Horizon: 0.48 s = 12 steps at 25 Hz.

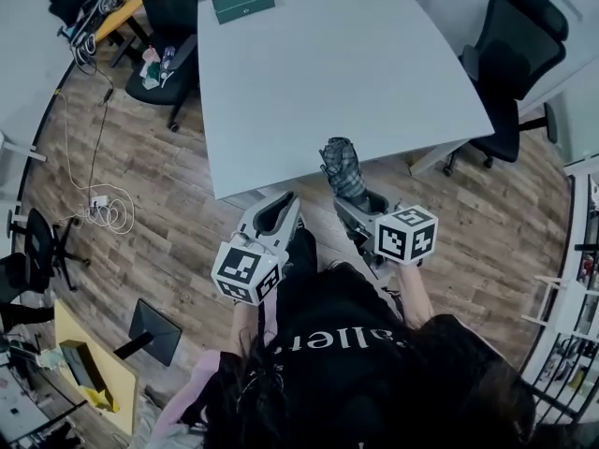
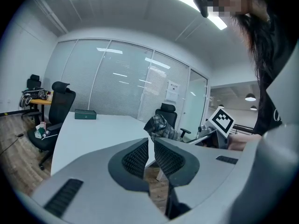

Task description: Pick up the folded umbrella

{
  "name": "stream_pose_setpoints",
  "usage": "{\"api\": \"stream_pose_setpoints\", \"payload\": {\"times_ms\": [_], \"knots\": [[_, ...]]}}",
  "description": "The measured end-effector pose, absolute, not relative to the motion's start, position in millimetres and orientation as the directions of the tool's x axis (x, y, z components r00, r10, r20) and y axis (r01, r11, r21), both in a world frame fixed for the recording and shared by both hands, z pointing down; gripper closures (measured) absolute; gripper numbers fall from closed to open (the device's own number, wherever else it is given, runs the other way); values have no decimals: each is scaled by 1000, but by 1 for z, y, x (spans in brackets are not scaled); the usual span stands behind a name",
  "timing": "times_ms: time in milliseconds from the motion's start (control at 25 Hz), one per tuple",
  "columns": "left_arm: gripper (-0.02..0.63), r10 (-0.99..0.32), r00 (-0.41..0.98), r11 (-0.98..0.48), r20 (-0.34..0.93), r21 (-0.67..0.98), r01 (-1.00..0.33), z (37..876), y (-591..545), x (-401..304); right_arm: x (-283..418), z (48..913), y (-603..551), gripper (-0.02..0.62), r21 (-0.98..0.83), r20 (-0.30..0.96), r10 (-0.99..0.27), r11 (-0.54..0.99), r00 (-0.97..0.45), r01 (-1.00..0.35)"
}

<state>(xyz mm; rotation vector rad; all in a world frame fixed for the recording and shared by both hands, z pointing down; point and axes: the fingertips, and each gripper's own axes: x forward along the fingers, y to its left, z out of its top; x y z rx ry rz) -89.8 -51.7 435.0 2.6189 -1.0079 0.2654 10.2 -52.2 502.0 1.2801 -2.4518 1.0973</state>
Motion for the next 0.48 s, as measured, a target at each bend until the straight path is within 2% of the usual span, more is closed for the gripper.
{"api": "stream_pose_setpoints", "payload": {"times_ms": [480], "knots": [[552, -605, 753, -728, 260, 202, -655, 428, 17, -70, 29, 476, 15, 370, -532, 378, -706, 363, -599, -765]]}}
